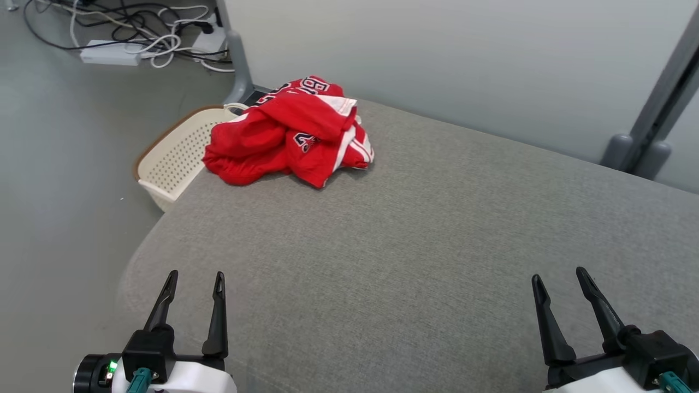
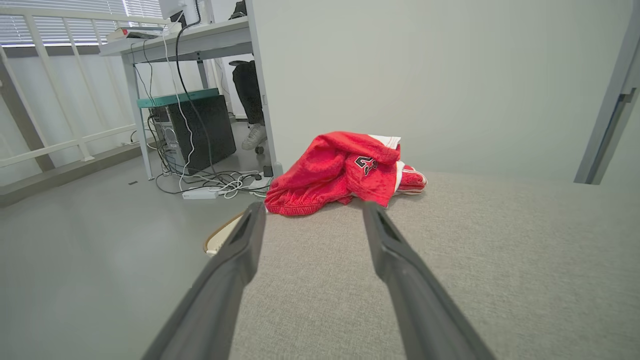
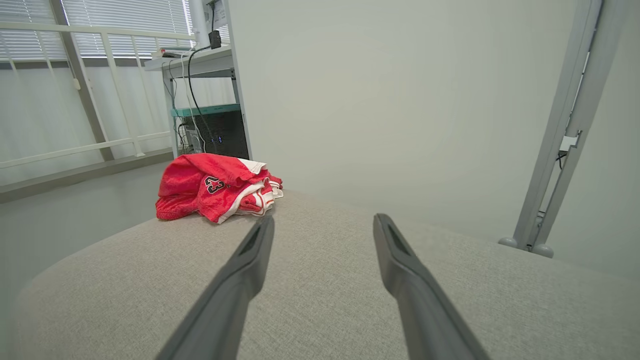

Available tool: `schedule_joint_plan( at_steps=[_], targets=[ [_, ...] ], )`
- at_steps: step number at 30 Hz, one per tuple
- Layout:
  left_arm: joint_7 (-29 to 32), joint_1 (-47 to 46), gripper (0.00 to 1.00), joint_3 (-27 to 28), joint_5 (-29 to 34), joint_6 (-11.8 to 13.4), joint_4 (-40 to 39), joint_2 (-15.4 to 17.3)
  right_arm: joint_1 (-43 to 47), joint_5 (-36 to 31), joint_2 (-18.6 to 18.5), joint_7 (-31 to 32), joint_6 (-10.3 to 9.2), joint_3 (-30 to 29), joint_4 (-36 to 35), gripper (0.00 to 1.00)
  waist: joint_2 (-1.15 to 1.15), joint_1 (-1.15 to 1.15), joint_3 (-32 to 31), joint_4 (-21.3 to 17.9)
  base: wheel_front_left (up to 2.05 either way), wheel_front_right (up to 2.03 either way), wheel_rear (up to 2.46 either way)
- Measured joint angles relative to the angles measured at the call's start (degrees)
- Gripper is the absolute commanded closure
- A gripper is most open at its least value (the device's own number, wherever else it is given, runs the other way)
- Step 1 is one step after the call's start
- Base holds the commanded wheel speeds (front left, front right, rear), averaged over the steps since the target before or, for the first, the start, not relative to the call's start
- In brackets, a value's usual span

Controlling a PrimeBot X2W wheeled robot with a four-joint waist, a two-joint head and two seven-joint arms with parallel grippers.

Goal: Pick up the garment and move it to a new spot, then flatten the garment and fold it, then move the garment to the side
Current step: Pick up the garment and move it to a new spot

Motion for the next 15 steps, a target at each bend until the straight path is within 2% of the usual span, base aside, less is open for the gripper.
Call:
schedule_joint_plan(
  at_steps=[5,15],
  targets=[
    [0.0,0.2,0.0,0.4,-0.4,0.0,-0.1,0.0,-0.7,0.1,0.0,0.0,0.01,0.6,0.3,0.0,0.0,0.0,0.3,2.0,0.0,0.0,0.0],
    [0.0,0.2,0.0,0.8,-0.8,0.1,-0.5,0.0,-1.0,0.1,0.0,0.0,0.01,0.5,0.3,0.0,0.0,0.0,1.0,1.7,0.0,0.0,0.0]
  ],
)
